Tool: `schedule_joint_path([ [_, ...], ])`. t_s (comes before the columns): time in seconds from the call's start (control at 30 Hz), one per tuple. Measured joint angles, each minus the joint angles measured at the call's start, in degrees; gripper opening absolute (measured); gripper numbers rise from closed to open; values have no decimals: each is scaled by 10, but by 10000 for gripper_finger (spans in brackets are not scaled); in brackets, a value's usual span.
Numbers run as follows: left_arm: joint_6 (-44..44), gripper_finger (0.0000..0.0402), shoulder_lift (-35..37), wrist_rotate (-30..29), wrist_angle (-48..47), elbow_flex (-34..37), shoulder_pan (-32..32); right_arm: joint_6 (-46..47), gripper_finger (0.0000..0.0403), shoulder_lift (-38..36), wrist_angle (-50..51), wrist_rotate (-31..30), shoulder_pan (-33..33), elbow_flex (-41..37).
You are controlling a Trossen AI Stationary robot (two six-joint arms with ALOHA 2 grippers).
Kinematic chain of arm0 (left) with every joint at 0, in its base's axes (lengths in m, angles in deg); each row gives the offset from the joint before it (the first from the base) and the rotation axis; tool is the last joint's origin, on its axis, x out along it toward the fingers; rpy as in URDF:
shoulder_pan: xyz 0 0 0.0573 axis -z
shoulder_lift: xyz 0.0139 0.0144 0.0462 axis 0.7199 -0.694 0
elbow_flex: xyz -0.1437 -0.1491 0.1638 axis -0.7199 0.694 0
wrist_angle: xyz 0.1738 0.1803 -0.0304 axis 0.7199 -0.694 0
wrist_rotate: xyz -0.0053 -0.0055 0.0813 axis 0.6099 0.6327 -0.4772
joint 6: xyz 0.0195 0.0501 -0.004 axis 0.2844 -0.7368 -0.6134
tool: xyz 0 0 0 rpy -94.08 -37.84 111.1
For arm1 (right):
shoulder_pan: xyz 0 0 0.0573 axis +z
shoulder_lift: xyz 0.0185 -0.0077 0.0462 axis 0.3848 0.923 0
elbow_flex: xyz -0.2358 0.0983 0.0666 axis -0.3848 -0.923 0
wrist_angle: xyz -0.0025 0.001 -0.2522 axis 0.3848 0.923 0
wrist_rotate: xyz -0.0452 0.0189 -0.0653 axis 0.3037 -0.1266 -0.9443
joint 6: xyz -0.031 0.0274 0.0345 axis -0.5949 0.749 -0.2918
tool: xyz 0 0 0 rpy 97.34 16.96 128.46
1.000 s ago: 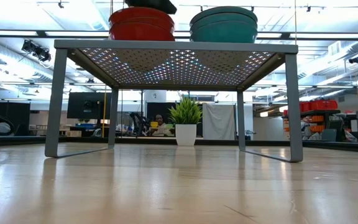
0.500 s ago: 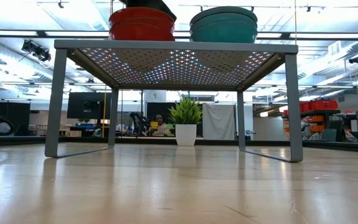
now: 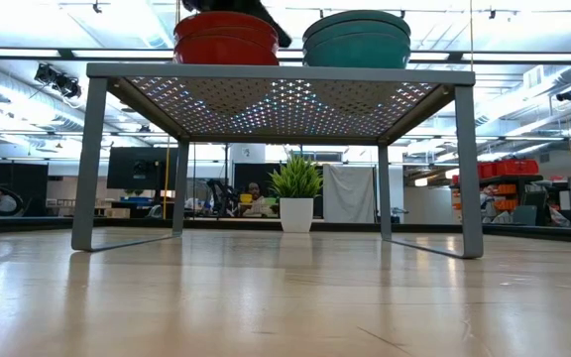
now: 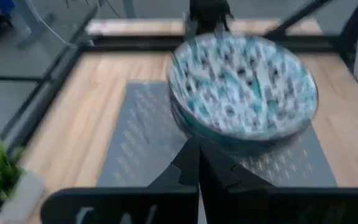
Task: Pick & Place Mini bowls
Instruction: Stack the red patterned bowl on the other red patterned bowls on the shelf
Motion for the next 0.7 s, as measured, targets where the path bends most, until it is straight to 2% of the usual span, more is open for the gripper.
schedule_joint_path([
  [0.7,10,0,-1,0,-33,0,0,0,29,0,0,0,0,0],
])
